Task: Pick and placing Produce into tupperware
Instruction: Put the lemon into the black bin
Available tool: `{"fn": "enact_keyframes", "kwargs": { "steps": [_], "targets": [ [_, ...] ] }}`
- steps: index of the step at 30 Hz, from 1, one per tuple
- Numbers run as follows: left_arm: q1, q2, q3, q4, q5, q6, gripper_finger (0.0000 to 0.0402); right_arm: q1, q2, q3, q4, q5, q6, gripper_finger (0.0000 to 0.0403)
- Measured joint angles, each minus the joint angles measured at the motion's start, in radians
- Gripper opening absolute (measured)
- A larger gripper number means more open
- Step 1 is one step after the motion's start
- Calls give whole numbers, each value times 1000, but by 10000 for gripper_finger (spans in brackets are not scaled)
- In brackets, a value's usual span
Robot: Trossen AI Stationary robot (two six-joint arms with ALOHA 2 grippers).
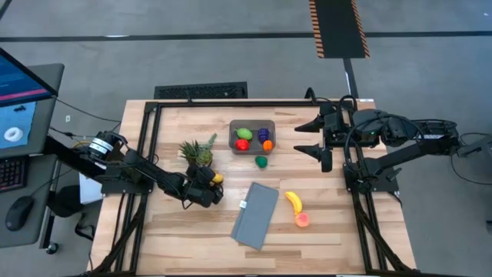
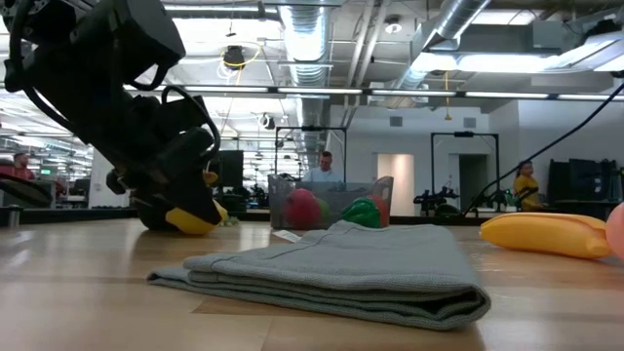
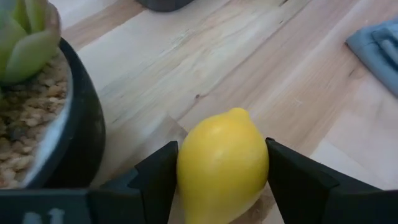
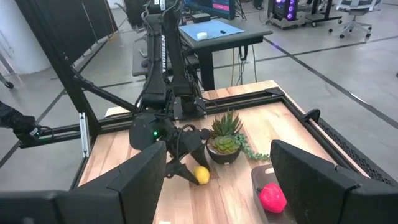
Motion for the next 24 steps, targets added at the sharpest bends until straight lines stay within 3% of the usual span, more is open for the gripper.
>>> {"fn": "enact_keyframes", "kwargs": {
  "steps": [24],
  "targets": [
    [27,-3,140,44,41,288,213,0,0,0,-1,-1,0,311]
  ]
}}
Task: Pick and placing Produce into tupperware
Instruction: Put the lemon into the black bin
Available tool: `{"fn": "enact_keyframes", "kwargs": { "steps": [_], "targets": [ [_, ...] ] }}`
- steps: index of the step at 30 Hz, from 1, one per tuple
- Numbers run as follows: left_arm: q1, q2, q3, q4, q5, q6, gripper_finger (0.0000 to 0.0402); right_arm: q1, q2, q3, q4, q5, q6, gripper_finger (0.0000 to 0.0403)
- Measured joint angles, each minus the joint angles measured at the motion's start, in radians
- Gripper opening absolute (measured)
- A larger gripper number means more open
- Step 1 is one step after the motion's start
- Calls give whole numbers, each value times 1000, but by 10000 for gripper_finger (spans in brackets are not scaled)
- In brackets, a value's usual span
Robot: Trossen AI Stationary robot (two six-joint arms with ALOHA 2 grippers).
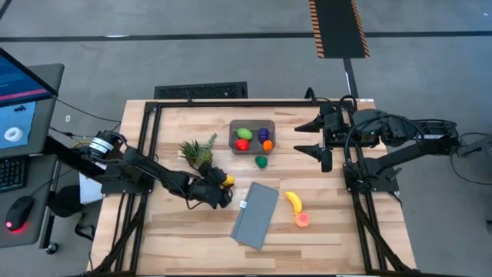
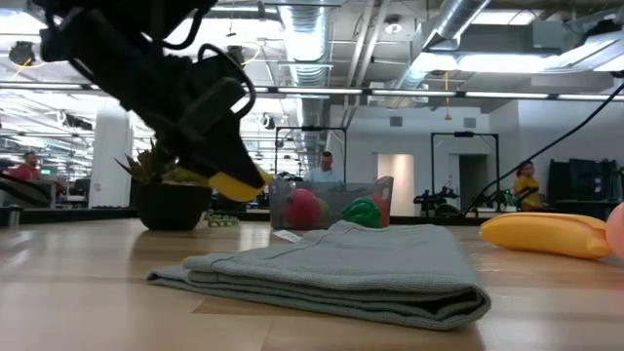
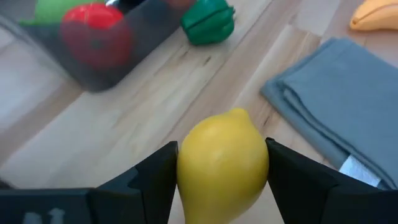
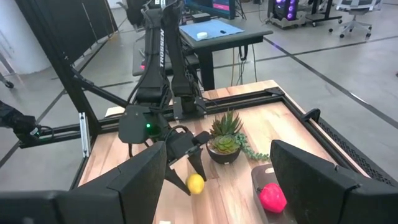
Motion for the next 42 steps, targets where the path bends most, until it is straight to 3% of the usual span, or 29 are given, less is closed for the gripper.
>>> {"fn": "enact_keyframes", "kwargs": {
  "steps": [18,42],
  "targets": [
    [143,0,126,5,48,283,212,0,0,0,0,-1,1,311],
    [443,0,148,101,313,507,212,59,0,0,-24,2,38,311]
  ]
}}
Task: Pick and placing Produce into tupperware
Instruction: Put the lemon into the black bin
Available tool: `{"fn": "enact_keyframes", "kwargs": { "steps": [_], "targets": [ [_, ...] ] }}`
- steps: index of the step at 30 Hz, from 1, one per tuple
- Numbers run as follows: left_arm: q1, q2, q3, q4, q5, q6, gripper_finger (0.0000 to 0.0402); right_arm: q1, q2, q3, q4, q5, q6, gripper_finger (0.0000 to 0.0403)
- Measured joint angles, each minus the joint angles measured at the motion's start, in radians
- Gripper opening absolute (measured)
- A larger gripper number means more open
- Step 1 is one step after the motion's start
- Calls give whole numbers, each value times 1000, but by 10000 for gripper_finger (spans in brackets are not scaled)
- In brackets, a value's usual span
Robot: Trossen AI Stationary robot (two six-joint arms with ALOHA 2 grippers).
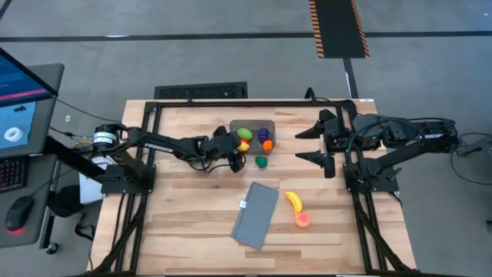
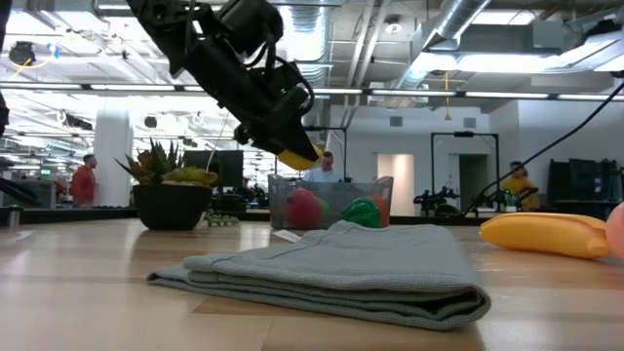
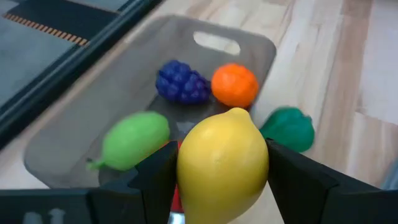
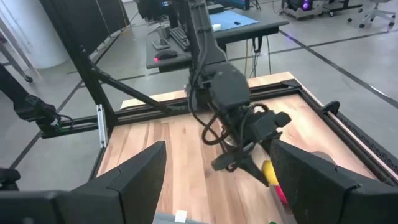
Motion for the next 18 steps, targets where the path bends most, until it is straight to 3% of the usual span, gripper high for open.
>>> {"fn": "enact_keyframes", "kwargs": {
  "steps": [18],
  "targets": [
    [176,4,95,-12,156,133,212,0,0,0,0,0,8,311]
  ]
}}
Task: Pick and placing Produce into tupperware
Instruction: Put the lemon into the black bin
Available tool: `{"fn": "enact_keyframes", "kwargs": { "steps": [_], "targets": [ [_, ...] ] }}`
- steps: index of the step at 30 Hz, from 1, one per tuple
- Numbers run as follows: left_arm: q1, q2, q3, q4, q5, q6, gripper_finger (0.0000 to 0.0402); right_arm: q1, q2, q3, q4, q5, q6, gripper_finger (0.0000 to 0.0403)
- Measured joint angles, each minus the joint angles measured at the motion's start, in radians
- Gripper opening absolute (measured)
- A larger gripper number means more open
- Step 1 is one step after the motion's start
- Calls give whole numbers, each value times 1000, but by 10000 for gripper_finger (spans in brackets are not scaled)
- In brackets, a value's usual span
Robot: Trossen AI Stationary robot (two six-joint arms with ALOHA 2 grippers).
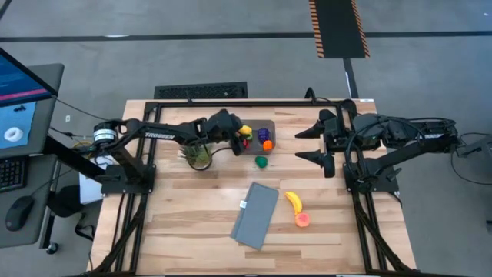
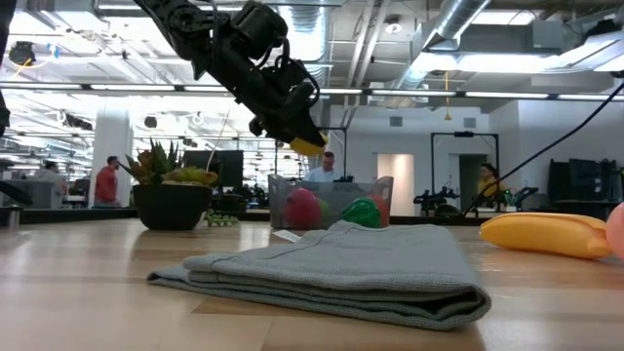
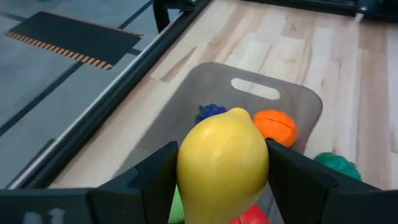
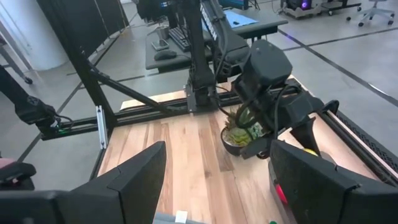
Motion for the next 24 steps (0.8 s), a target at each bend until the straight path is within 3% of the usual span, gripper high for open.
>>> {"fn": "enact_keyframes", "kwargs": {
  "steps": [24],
  "targets": [
    [84,11,24,3,112,-2,212,0,41,0,18,0,-1,311]
  ]
}}
